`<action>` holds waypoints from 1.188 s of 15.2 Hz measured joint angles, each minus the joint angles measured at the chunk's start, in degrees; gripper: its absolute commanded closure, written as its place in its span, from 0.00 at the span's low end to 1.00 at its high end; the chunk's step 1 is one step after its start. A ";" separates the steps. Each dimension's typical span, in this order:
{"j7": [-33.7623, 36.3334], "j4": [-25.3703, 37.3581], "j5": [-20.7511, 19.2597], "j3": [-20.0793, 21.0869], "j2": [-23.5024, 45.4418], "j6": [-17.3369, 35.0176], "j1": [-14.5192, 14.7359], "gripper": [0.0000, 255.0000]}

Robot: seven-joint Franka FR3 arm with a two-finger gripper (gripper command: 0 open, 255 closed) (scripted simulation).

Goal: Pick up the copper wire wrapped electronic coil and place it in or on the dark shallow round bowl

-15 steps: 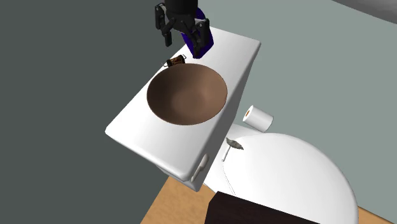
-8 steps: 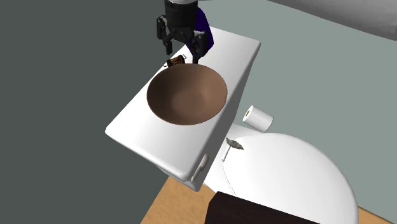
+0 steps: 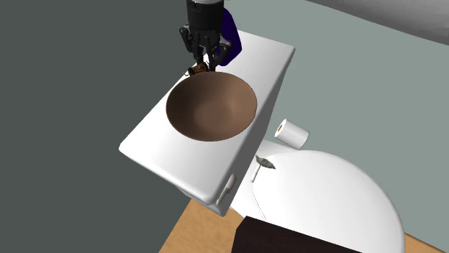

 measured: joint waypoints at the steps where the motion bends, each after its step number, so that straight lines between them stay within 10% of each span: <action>1: -0.01 0.10 -0.02 0.00 0.07 -0.05 0.03 1.00; 18: 0.04 9.34 -0.33 0.06 1.14 -8.20 1.79 1.00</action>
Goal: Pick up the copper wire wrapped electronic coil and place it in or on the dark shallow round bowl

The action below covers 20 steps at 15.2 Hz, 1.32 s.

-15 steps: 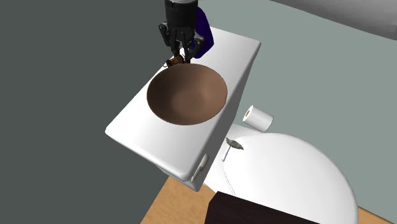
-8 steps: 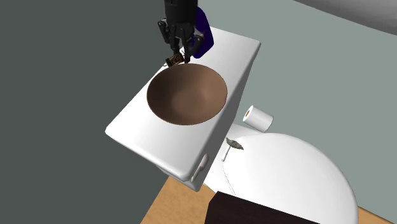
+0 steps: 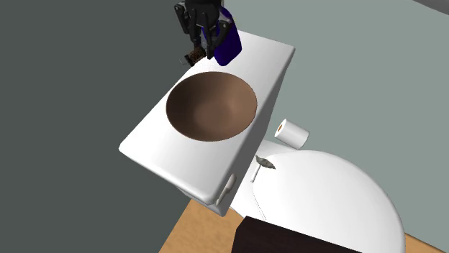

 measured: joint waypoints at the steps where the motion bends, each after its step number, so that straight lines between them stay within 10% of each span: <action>1: 0.01 1.43 -0.15 -0.04 0.38 -1.02 0.34 1.00; 12: -0.24 23.48 -3.07 -1.24 7.73 -15.15 6.68 1.00; 20: -2.30 -16.62 8.88 2.90 -19.54 -1.27 -7.97 1.00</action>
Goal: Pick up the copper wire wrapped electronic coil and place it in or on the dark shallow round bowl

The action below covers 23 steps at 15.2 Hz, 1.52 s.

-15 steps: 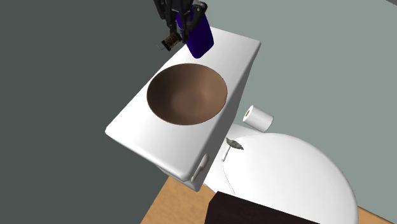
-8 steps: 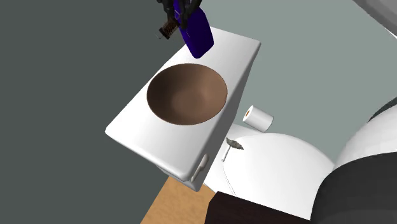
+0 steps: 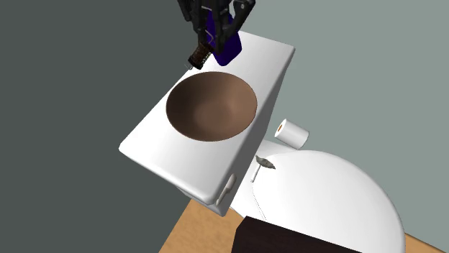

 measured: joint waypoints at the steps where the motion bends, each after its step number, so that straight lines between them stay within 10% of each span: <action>1: -1.01 -3.74 1.69 -0.09 -3.10 1.06 -1.20 1.00; 7: -4.33 -16.89 7.51 -1.02 -13.71 5.00 -3.45 1.00; 23: -5.22 -26.14 8.00 -1.00 -14.31 13.70 -3.42 1.00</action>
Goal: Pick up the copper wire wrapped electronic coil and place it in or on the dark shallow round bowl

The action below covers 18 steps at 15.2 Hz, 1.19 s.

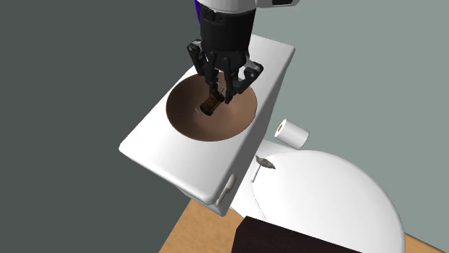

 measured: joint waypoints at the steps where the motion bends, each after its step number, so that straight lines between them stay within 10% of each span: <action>1: 0.00 -0.01 0.00 0.00 0.00 0.01 0.00 0.00; 18: 0.23 7.50 -0.29 -0.29 0.25 -7.28 -0.28 0.00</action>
